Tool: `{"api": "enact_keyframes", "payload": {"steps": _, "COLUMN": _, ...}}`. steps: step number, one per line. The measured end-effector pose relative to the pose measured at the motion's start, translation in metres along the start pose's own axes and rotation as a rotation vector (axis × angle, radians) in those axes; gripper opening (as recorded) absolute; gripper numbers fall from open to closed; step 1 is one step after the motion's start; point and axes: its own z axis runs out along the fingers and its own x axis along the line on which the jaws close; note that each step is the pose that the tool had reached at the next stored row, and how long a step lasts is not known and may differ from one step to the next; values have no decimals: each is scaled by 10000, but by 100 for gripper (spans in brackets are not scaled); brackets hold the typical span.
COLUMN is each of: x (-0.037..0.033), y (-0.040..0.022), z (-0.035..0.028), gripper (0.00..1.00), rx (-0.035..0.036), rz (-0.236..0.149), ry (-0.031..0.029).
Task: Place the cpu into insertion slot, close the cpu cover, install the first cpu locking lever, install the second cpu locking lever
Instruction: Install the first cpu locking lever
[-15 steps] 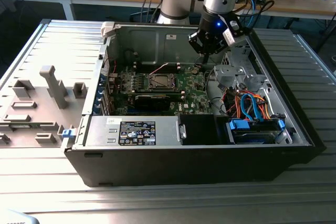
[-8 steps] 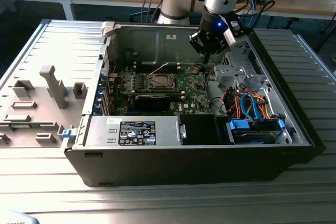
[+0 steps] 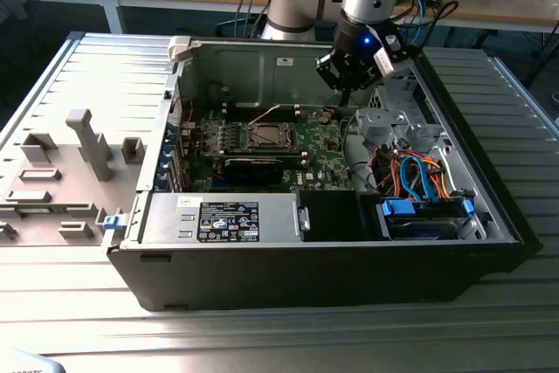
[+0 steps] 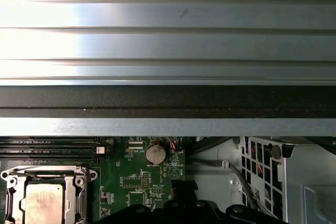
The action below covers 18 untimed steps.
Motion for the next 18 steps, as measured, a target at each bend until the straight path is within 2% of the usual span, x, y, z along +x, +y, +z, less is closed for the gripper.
{"api": "enact_keyframes", "payload": {"steps": 9, "x": -36, "y": 1, "z": 28, "gripper": 11, "rx": -2, "rz": -1, "ry": 0}}
{"api": "enact_keyframes", "payload": {"steps": 13, "x": -50, "y": 35, "z": 43, "gripper": 11, "rx": 7, "rz": 45, "ry": -1}}
{"api": "enact_keyframes", "payload": {"steps": 16, "x": -13, "y": 42, "z": 47, "gripper": 11, "rx": -9, "rz": 49, "ry": -17}}
{"api": "enact_keyframes", "payload": {"steps": 18, "x": 50, "y": 41, "z": 34, "gripper": 11, "rx": 1, "rz": 51, "ry": -38}}
